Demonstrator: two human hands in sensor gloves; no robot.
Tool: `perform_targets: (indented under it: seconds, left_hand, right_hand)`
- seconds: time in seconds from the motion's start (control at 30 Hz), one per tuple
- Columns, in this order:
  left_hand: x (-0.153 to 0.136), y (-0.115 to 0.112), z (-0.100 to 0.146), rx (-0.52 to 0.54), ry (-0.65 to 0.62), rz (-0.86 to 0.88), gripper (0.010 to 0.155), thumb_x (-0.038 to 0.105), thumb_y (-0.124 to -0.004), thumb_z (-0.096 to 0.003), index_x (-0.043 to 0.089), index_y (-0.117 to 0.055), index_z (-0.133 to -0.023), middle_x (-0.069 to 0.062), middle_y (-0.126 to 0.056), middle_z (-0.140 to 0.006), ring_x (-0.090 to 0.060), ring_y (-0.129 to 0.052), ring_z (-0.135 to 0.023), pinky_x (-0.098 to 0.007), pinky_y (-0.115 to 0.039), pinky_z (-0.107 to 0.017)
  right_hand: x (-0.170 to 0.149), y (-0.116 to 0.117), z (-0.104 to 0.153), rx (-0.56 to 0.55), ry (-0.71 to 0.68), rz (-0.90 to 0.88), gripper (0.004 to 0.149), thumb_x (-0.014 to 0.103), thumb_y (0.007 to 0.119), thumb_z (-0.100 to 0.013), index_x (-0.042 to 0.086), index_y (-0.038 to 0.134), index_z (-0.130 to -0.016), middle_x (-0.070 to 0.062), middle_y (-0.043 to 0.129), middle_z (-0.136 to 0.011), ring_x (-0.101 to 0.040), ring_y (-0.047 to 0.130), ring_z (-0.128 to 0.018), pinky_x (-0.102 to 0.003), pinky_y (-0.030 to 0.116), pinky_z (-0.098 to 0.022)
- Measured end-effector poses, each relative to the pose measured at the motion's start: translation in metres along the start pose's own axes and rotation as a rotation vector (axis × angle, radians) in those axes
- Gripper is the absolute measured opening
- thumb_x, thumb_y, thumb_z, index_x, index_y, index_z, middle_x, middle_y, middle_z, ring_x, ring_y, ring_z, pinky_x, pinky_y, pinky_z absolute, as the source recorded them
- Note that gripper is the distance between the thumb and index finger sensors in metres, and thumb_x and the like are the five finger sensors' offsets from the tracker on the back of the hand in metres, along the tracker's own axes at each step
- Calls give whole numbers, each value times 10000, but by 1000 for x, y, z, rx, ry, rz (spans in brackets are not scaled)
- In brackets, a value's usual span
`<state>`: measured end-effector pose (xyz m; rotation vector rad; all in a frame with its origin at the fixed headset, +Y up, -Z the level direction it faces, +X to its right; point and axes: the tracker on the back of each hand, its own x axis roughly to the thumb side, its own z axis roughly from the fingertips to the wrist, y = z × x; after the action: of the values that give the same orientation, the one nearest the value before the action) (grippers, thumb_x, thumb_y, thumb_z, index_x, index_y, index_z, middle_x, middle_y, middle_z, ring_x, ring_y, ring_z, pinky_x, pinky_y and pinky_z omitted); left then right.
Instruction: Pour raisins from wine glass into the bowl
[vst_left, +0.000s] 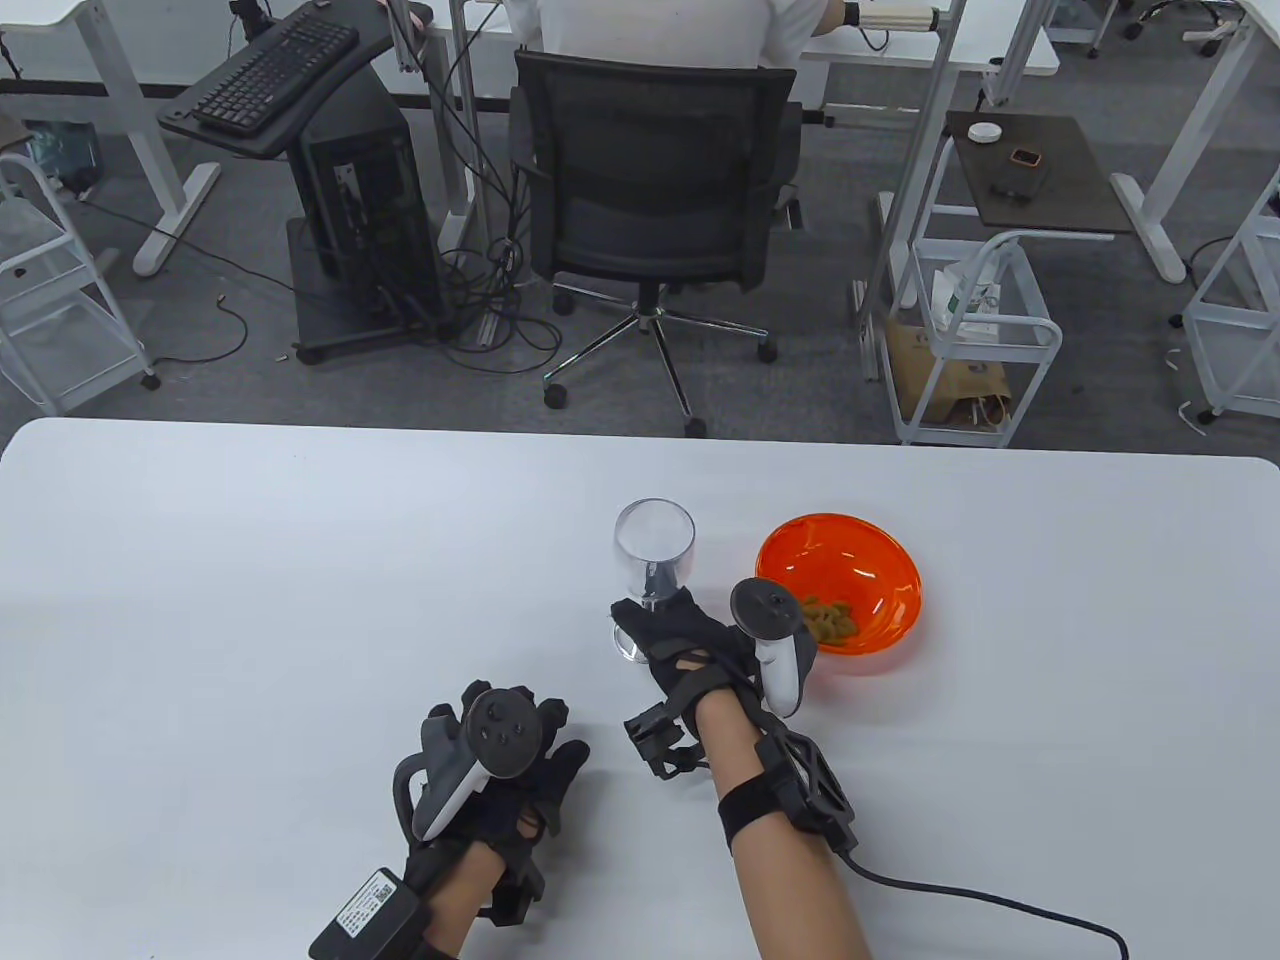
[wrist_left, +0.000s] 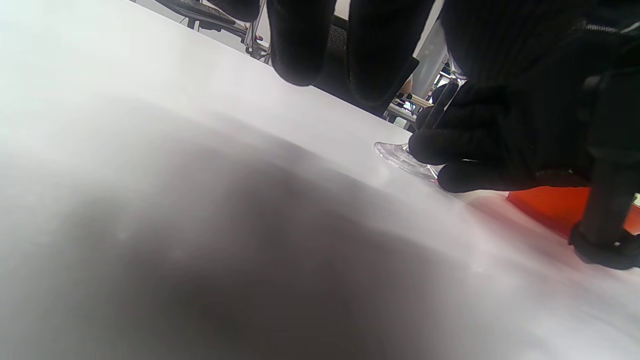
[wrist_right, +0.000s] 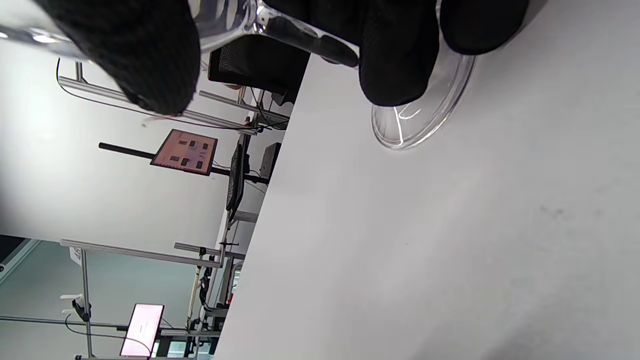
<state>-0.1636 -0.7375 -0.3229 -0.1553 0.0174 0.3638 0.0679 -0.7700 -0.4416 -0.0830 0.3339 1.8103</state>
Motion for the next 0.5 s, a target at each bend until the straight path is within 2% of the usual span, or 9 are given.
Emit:
perform_targets:
  seconds: [0.23,0.37,0.5]
  left_hand:
    - [-1,0,0,5,-1,1,650,595,-775,-414,343,-745,-1012,-69,-645,-1182,-396,-366,-1113,-624,-161,-734]
    - [-2,0,1,4,-8,0,653,596,-778,-411,344,-742,-1013,-73,-641,-1183,-396,-370,-1112,-625,-165,-735]
    - [-1,1,3,9,-22,-13,661,605,-779,-407,352,-739,-1016,-61,-639,-1187,-396,-364,-1114,-626,-164,-735]
  right_hand:
    - [3,-6,14,46,40,27,891,497,834,-530,68,297,-1096,-274,326,-1166,-614,614,-908,-707,464,-693]
    - [10,-19,31,69,39,64,889,511,816,-540,71,283,-1099,-277,292,-1170,-613,579,-930,-712,440,-698]
    - [18,-33,53,50,12,192,864,530,774,-552,75,288,-1103,-282,269,-1172,-636,517,-948,-726,401,-701]
